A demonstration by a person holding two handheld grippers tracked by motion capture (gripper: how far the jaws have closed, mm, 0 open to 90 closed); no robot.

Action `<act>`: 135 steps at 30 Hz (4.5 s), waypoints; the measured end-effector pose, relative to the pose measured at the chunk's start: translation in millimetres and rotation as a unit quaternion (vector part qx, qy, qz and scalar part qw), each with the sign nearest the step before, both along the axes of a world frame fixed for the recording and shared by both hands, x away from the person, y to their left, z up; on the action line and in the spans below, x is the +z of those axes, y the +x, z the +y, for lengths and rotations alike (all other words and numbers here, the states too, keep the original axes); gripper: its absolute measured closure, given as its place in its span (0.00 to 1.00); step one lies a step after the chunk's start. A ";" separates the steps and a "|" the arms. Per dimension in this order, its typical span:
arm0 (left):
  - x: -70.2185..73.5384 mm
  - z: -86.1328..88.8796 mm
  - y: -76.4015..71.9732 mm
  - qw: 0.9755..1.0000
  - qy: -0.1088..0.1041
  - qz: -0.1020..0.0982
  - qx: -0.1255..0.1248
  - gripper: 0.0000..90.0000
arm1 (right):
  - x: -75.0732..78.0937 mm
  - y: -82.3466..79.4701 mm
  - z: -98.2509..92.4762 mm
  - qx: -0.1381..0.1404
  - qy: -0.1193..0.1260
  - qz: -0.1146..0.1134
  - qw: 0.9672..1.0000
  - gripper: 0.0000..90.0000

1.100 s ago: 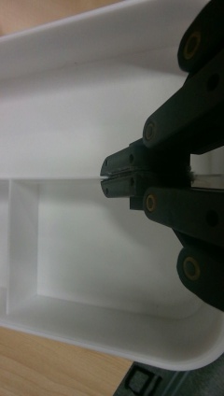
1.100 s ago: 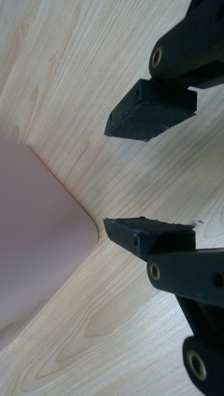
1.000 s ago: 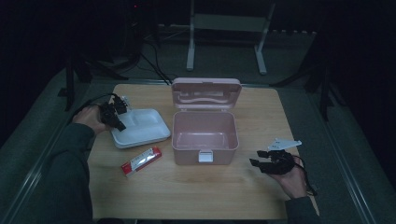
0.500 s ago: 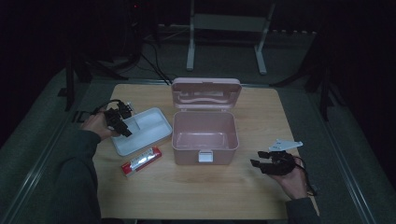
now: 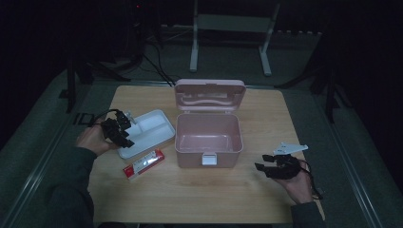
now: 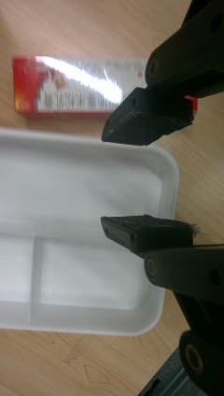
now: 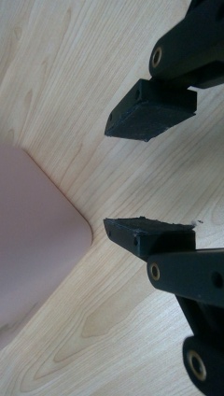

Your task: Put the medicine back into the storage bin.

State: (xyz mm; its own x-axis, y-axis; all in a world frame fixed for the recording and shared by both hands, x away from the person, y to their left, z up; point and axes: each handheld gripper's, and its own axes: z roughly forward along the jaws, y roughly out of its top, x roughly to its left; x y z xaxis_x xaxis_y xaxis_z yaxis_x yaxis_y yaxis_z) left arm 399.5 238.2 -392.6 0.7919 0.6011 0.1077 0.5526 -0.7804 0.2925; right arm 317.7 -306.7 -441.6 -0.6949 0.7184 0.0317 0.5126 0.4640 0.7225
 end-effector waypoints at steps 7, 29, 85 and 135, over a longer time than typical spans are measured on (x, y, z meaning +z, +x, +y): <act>2.7 -12.7 -19.7 1.000 0.003 -0.013 -0.008 0.58 | -0.9 -0.3 1.0 0.000 -0.001 0.000 1.000 0.54; -43.7 -46.9 -42.2 0.999 0.022 0.025 -0.032 0.54 | -2.0 -0.2 0.5 -0.002 0.000 0.002 1.000 0.53; -16.9 -51.2 -44.5 0.994 0.031 0.033 -0.103 0.57 | -5.6 0.7 1.3 0.002 -0.001 0.008 1.000 0.53; 112.1 -145.1 -25.4 0.970 0.024 0.010 -0.244 0.57 | -3.8 1.1 -0.2 0.001 -0.001 0.008 1.000 0.53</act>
